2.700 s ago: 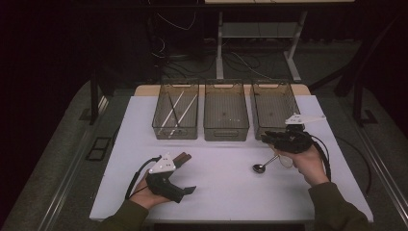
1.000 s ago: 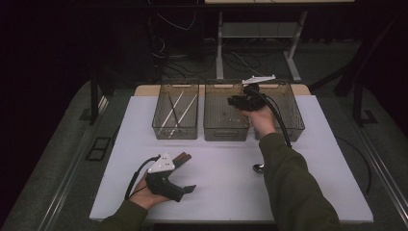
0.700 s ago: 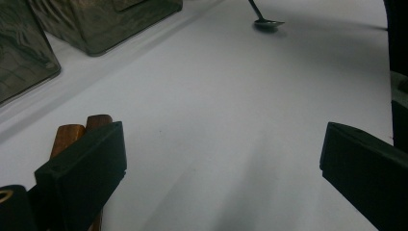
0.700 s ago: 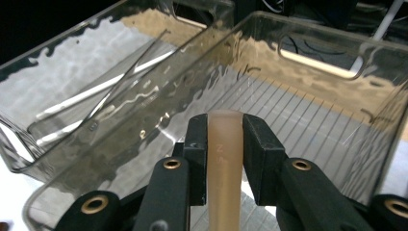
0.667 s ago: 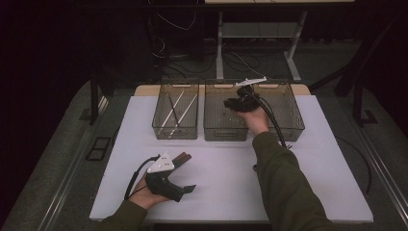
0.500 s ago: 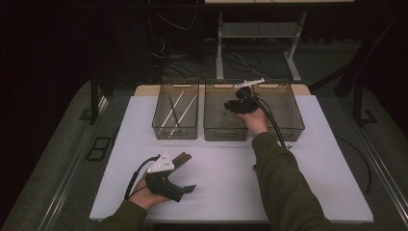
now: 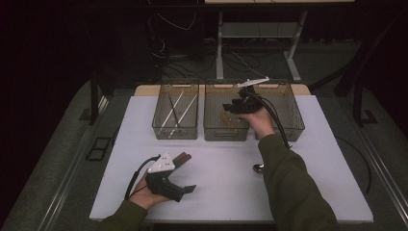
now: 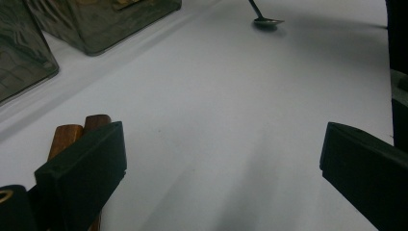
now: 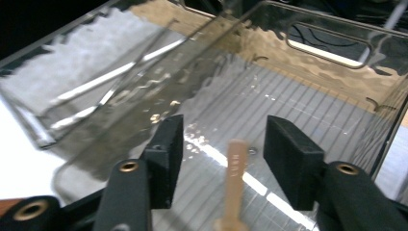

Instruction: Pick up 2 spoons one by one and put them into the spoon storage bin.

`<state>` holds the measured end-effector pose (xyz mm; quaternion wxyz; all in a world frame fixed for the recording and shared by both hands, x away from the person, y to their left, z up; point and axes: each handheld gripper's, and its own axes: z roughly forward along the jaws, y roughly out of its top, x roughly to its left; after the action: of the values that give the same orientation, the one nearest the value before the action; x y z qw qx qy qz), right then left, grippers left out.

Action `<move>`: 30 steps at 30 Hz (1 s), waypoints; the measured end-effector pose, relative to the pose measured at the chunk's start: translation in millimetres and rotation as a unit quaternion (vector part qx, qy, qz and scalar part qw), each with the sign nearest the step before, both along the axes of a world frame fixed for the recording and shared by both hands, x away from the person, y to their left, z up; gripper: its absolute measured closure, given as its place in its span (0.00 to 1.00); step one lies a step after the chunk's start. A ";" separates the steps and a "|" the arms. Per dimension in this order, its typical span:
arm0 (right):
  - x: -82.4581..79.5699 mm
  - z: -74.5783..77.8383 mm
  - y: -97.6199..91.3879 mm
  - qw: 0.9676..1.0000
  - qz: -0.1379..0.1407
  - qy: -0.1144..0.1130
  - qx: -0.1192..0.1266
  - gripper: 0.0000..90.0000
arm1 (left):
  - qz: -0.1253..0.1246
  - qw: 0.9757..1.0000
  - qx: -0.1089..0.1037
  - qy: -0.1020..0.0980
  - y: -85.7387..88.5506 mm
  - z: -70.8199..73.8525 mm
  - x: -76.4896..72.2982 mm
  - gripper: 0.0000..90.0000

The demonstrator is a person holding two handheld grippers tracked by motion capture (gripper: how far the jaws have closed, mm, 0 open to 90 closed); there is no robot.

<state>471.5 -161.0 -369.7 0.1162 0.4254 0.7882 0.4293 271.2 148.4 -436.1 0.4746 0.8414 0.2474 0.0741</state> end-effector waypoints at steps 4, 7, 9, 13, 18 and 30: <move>-15.8 9.0 -9.1 1.000 0.013 -0.004 0.013 0.50 | 0.000 1.000 0.000 -0.002 -0.6 -0.6 0.0 0.01; -30.6 15.9 -18.9 1.000 0.022 -0.010 0.017 0.53 | 0.002 1.000 -0.003 0.002 -1.2 -0.7 -0.6 0.01; -40.2 20.0 -25.1 0.999 0.027 -0.017 0.014 0.58 | 0.002 1.000 -0.004 0.002 -1.4 -1.1 -0.5 0.01; -57.4 24.2 -36.9 0.999 0.035 -0.022 0.004 0.66 | 0.002 1.000 -0.001 0.002 -1.1 -1.2 -0.1 0.01; -75.2 18.8 -51.5 0.999 0.039 -0.020 -0.027 0.79 | 0.002 1.000 0.001 0.002 -1.0 -1.4 0.0 0.01; -102.2 -17.1 -91.9 0.997 0.039 0.011 -0.059 1.00 | 0.005 1.000 -0.003 0.004 -1.3 -2.3 0.1 0.01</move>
<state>369.3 -252.9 -386.8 0.1151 0.3918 0.8292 0.3816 271.3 147.1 -438.4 0.4756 0.8393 0.2535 0.0722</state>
